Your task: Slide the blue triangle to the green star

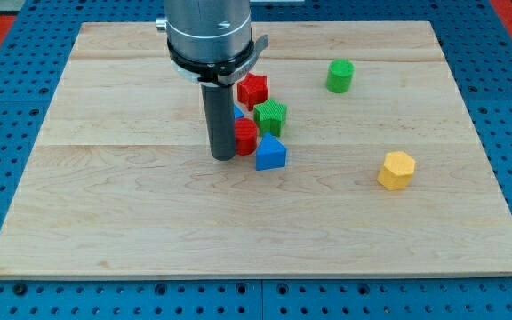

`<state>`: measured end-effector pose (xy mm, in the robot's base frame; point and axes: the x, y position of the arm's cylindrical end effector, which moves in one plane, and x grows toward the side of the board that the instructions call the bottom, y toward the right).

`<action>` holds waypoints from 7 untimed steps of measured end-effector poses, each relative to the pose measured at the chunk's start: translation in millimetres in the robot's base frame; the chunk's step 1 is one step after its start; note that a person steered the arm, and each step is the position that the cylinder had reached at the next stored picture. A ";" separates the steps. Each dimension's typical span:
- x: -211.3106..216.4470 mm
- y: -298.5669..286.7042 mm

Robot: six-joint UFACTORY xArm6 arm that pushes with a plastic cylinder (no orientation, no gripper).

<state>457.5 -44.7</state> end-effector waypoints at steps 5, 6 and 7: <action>56.2 30.7; 49.0 33.0; 42.7 37.4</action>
<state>500.2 -7.3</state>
